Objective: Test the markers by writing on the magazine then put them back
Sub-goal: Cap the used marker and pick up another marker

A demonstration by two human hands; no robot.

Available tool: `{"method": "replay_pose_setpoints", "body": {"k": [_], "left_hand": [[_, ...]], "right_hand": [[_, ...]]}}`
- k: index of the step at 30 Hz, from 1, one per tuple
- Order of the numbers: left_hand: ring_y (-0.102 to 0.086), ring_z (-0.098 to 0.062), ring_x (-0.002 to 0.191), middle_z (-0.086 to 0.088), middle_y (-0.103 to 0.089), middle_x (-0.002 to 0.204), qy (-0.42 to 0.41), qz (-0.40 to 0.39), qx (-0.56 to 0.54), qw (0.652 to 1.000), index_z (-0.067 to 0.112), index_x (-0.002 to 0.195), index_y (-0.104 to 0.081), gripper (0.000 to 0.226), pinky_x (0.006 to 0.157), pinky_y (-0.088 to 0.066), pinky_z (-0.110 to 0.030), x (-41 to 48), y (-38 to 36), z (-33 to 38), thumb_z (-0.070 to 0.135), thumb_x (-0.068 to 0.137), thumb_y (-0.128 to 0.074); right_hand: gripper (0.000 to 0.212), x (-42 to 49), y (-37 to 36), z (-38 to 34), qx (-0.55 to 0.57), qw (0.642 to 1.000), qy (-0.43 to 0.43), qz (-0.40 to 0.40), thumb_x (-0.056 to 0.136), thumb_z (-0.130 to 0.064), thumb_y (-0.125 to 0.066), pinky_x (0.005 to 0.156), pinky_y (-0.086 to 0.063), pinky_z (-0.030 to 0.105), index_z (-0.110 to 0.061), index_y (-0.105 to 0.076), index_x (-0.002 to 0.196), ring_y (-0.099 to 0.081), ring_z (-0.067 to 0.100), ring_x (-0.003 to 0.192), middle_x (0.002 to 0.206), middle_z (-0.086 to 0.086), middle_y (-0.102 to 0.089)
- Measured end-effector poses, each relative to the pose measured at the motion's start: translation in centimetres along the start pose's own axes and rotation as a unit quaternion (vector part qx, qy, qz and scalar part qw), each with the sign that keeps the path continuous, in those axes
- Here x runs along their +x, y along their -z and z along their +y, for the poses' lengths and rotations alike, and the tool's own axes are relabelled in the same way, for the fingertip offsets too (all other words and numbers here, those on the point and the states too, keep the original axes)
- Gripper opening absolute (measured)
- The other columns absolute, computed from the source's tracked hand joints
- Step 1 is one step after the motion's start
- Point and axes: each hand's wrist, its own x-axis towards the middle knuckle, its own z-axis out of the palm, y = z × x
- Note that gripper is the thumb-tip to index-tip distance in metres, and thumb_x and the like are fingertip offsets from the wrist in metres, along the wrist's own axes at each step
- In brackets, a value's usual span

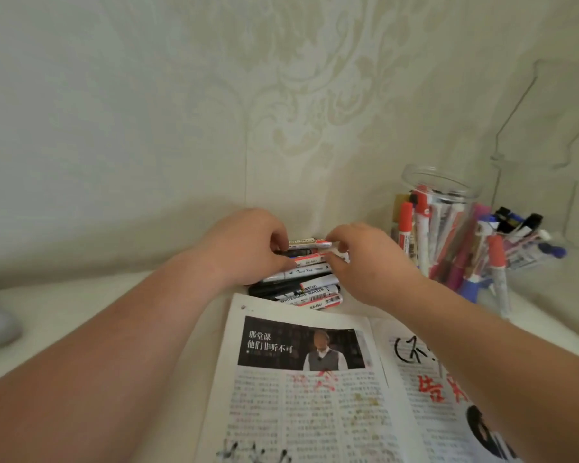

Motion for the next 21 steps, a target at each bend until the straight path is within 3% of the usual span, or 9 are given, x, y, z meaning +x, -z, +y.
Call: {"method": "replay_pose_setpoints", "body": {"k": [3,7,11,14,17,19,21], "left_hand": [[-0.060,-0.009,0.081,0.016,-0.061,0.083,-0.001,-0.020,0.013,1.000,0.029,0.083,-0.073,0.019,0.077,-0.054,-0.033,-0.1,-0.3,0.0,0.048,0.082,-0.077],[-0.057,-0.008,0.081,0.013,-0.060,0.083,0.001,0.003,0.010,1.000,0.030,0.087,-0.073,0.030,0.074,-0.051,-0.033,-0.1,-0.3,0.5,0.059,0.081,-0.073],[-0.056,-0.005,0.077,0.012,-0.061,0.079,-0.044,0.051,-0.048,0.997,0.032,0.081,-0.068,0.029,0.066,-0.043,-0.030,-0.2,0.8,4.4,0.061,0.082,-0.066],[-0.057,-0.002,0.071,0.014,-0.063,0.075,-0.093,-0.036,-0.084,0.991,0.031,0.079,-0.070,0.029,0.061,-0.040,-0.026,-0.6,0.8,9.7,0.059,0.084,-0.069],[-0.056,0.000,0.073,0.018,-0.058,0.078,-0.140,-0.128,-0.039,0.981,0.031,0.088,-0.072,0.030,0.065,-0.043,-0.024,-1.3,-1.0,13.8,0.060,0.086,-0.066],[-0.056,-0.003,0.079,0.018,-0.058,0.082,-0.162,-0.141,-0.012,0.977,0.033,0.091,-0.071,0.030,0.073,-0.050,-0.027,-1.7,-2.8,15.2,0.061,0.089,-0.062],[-0.057,-0.007,0.084,0.015,-0.060,0.087,-0.165,-0.123,-0.022,0.978,0.034,0.093,-0.068,0.028,0.079,-0.053,-0.031,-2.3,-4.6,15.9,0.059,0.093,-0.057]], "right_hand": [[0.028,-1.6,0.7,0.8,0.000,1.000,0.012,0.010,0.100,-0.031,-0.055,0.092,-0.048,0.033,-0.025,-0.063,0.126,-0.054,0.014,0.101,0.111,-0.006,-0.060],[0.014,-4.2,2.9,3.3,0.037,0.994,0.009,0.107,0.093,-0.024,-0.065,0.081,-0.051,0.034,-0.019,-0.072,0.104,-0.057,0.012,0.083,0.093,-0.006,-0.067],[0.009,-6.3,5.8,5.9,0.082,0.981,-0.032,0.173,0.090,-0.016,-0.068,0.066,-0.041,0.015,-0.021,-0.074,0.094,-0.054,-0.005,0.070,0.080,-0.017,-0.064],[0.009,-6.8,8.3,7.3,0.093,0.970,-0.049,0.220,0.089,-0.016,-0.069,0.064,-0.041,0.012,-0.023,-0.074,0.092,-0.056,-0.006,0.067,0.076,-0.022,-0.062],[0.008,-6.3,12.0,9.1,0.128,0.949,-0.110,0.264,0.091,-0.019,-0.067,0.057,-0.042,0.008,-0.026,-0.071,0.093,-0.058,-0.004,0.058,0.080,-0.017,-0.066],[0.006,-5.5,14.5,10.6,0.122,0.952,-0.166,0.226,0.092,-0.021,-0.066,0.051,-0.043,0.013,-0.026,-0.069,0.094,-0.061,0.000,0.054,0.089,-0.011,-0.069],[0.010,-4.9,16.2,11.8,0.081,0.969,-0.199,0.120,0.090,-0.017,-0.066,0.055,-0.048,0.019,-0.025,-0.072,0.095,-0.069,0.012,0.065,0.093,-0.003,-0.073]]}}
